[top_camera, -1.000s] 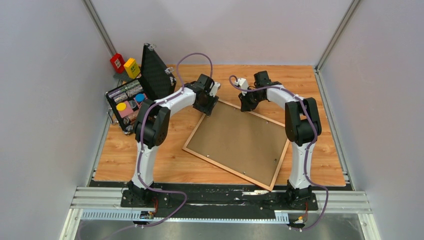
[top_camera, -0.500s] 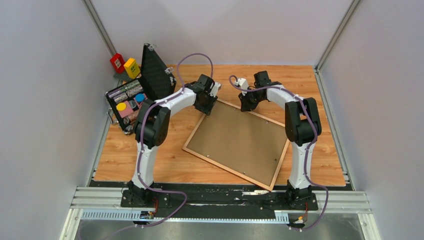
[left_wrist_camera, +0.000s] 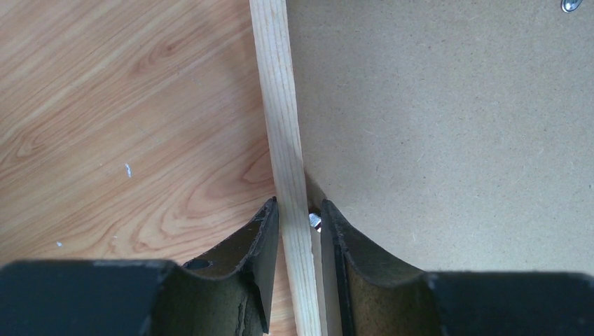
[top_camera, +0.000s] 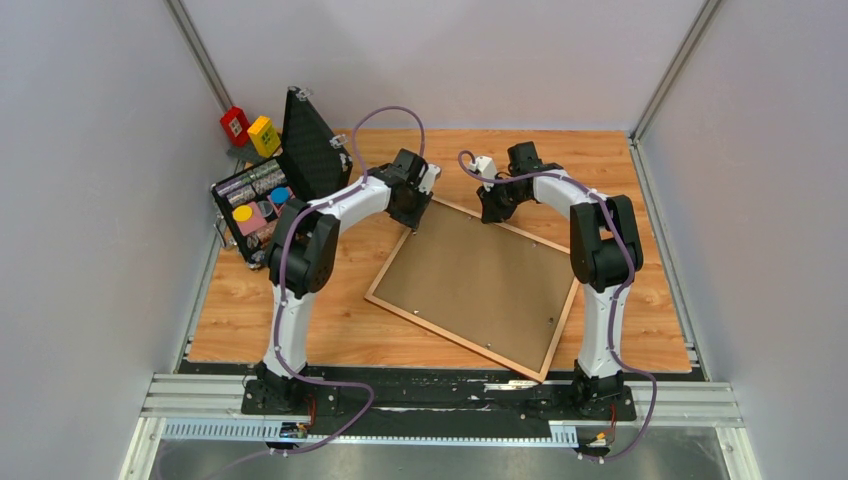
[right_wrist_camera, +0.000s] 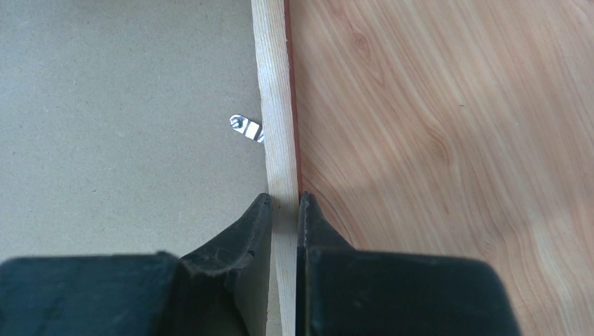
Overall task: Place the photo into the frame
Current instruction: Adjust the photo frame at the center of the board.
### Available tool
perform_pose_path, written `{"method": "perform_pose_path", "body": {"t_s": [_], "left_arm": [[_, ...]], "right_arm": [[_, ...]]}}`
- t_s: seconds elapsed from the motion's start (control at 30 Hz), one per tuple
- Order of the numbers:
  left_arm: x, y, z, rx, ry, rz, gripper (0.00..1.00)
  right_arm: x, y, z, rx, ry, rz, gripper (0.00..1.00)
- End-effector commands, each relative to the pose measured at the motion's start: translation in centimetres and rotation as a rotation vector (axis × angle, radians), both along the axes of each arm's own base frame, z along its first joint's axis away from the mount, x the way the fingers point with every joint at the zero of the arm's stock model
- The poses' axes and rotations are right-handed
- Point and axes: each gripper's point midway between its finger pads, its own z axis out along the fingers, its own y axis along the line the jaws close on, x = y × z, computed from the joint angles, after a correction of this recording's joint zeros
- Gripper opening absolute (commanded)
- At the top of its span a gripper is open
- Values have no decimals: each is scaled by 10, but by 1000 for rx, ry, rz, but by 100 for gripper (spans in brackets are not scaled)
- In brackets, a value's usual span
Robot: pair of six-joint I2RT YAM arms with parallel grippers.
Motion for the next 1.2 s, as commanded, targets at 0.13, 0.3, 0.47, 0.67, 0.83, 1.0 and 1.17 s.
{"method": "perform_pose_path", "body": {"t_s": [0.13,0.3,0.47,0.67,0.83,1.0,1.17], "left_arm": [[-13,1,12,-16,2,-25,34],[-20,4,12,-11,9,-39,33],[-23,8,17,-5,-3,-50,33],[-27,10,18,-4,-2,-48,33],[-27,13,20,-1,-6,-45,33],[-26,14,26,-5,-17,-40,45],[-20,21,34,-11,-31,-22,74]], "right_arm": [[-12,4,2,1,51,-34,0],[-8,1,-2,-16,55,-54,0],[-6,-1,-4,-25,58,-65,0],[-5,-2,-6,-34,62,-75,0],[-4,-3,-6,-37,62,-79,0],[-4,-2,-6,-35,64,-81,0],[-3,-2,-5,-34,66,-87,1]]}}
